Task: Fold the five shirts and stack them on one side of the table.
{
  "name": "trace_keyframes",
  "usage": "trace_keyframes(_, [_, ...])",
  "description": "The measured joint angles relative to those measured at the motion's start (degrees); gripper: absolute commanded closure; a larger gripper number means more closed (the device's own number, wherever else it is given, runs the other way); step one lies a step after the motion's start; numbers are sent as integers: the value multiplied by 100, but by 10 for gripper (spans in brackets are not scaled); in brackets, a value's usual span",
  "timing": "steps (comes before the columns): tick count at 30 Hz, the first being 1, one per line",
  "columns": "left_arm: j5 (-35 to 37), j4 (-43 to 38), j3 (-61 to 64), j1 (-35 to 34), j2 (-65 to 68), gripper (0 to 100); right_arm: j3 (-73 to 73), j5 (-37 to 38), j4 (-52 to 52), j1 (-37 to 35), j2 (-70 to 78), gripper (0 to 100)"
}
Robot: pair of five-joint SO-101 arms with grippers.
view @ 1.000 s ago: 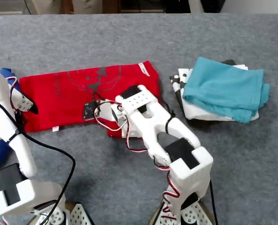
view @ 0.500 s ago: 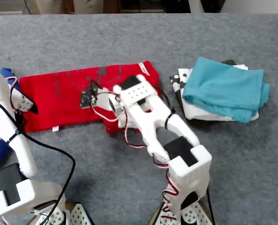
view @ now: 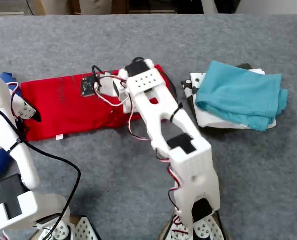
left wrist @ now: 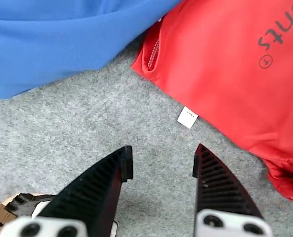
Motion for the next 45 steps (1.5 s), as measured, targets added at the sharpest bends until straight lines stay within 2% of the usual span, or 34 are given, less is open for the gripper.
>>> trace_keyframes(13, [0, 0, 0, 0, 0, 793, -1125, 88, 53, 53, 738, 988])
trace_keyframes(20, [0, 0, 0, 0, 0, 793, -1125, 176, 132, 53, 738, 856])
trace_keyframes(26, [0, 0, 0, 0, 0, 791, -1468, 167, 132, 88, 774, 666])
trace_keyframes(28, [0, 0, 0, 0, 0, 791, -1732, -35, 132, 176, 791, 649])
trace_keyframes(32, [0, 0, 0, 0, 0, 791, -2462, -255, 369, 378, 791, 711])
trace_keyframes(34, [0, 0, 0, 0, 0, 791, -2884, -273, 747, 440, 791, 804])
trace_keyframes(36, [0, 0, 0, 0, 0, 791, -3349, -290, 1275, 448, 791, 956])
trace_keyframes(37, [0, 0, 0, 0, 0, 791, -3596, -290, 1600, 448, 791, 998])
trace_keyframes(39, [0, 0, 0, 0, 0, 790, -3938, -316, 2119, 448, 782, 960])
trace_keyframes(41, [0, 0, 0, 0, 0, 790, -4018, -492, 2233, 466, 782, 998])
trace_keyframes(45, [-9, 0, 0, 0, 0, 790, -3745, -870, 2295, 519, 826, 996])
